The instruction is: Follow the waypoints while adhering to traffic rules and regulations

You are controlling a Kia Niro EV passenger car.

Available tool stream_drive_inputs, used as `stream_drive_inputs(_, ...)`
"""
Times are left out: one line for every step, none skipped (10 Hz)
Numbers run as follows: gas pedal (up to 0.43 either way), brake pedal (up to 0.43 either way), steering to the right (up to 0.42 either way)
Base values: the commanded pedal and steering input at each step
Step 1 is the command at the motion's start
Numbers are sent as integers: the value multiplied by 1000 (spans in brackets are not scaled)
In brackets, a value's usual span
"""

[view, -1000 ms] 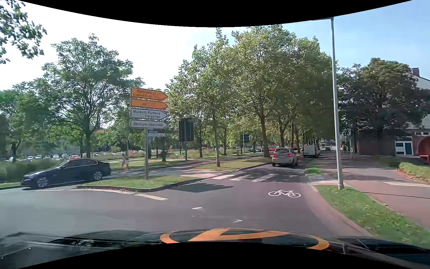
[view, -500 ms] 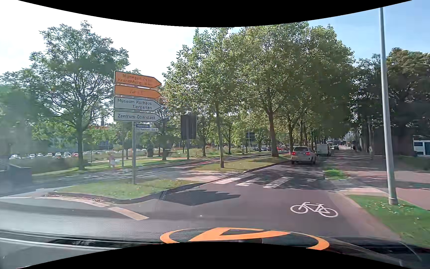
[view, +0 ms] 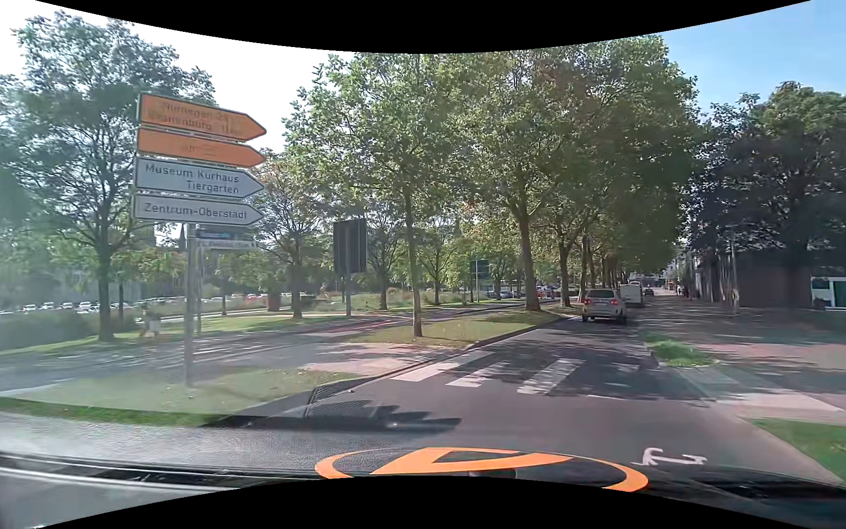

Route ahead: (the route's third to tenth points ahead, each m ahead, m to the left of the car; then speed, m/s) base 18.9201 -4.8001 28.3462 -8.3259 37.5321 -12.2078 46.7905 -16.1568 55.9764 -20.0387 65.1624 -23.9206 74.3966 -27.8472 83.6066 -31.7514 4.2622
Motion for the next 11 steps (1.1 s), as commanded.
stream_drive_inputs(67, 0, 130)
stream_drive_inputs(67, 0, 139)
stream_drive_inputs(67, 0, 151)
stream_drive_inputs(67, 0, 158)
stream_drive_inputs(67, 0, 161)
stream_drive_inputs(67, 0, 161)
stream_drive_inputs(67, 0, 163)
stream_drive_inputs(67, 0, 167)
stream_drive_inputs(67, 0, 170)
stream_drive_inputs(79, 0, 174)
stream_drive_inputs(87, 0, 175)
